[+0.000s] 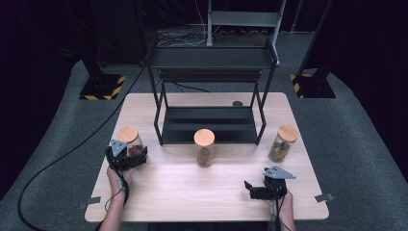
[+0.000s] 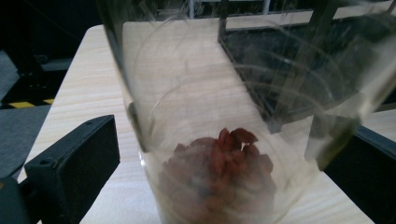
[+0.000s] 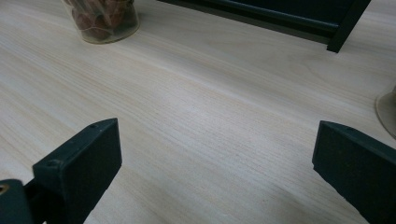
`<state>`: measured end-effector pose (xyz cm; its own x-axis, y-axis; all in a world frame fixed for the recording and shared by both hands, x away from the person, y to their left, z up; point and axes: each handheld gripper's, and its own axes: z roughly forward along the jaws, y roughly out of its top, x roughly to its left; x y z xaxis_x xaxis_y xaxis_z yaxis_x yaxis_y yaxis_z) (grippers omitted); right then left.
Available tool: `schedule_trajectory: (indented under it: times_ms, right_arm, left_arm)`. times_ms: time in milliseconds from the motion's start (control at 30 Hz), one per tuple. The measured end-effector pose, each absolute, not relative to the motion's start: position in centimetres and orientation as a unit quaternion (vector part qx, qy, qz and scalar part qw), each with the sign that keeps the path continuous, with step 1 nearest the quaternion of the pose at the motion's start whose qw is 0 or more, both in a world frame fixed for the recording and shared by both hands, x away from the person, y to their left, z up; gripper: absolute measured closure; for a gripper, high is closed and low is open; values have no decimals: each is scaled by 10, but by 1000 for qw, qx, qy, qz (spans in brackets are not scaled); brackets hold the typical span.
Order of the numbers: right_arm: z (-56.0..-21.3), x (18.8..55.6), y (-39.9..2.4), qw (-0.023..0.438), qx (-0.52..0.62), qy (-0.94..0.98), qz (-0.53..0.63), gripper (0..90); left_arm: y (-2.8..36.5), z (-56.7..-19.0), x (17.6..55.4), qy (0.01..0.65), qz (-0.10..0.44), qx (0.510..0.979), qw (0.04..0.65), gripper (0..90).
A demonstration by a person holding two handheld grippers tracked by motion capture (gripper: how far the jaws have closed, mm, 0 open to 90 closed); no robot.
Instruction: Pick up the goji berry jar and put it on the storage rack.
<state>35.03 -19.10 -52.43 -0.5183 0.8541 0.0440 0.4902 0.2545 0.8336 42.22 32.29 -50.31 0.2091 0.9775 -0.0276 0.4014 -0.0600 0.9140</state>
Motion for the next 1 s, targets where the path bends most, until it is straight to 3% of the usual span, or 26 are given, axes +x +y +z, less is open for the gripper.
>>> schedule_trajectory:
  times_ms: [67,267,400,1000]
  right_arm:
    - [-524,351,-191,214,441,762,423,6]
    - [-524,350,-191,217,441,761,423,10]
    - [-524,350,-192,218,442,759,425,10]
    - [-524,348,-192,225,439,757,428,14]
  left_arm:
    - [322,-502,423,533,335,643,436,0]
    - [319,-503,421,523,341,649,436,169]
    - [320,-504,420,528,346,642,435,230]
    - [325,-505,415,511,341,651,446,247]
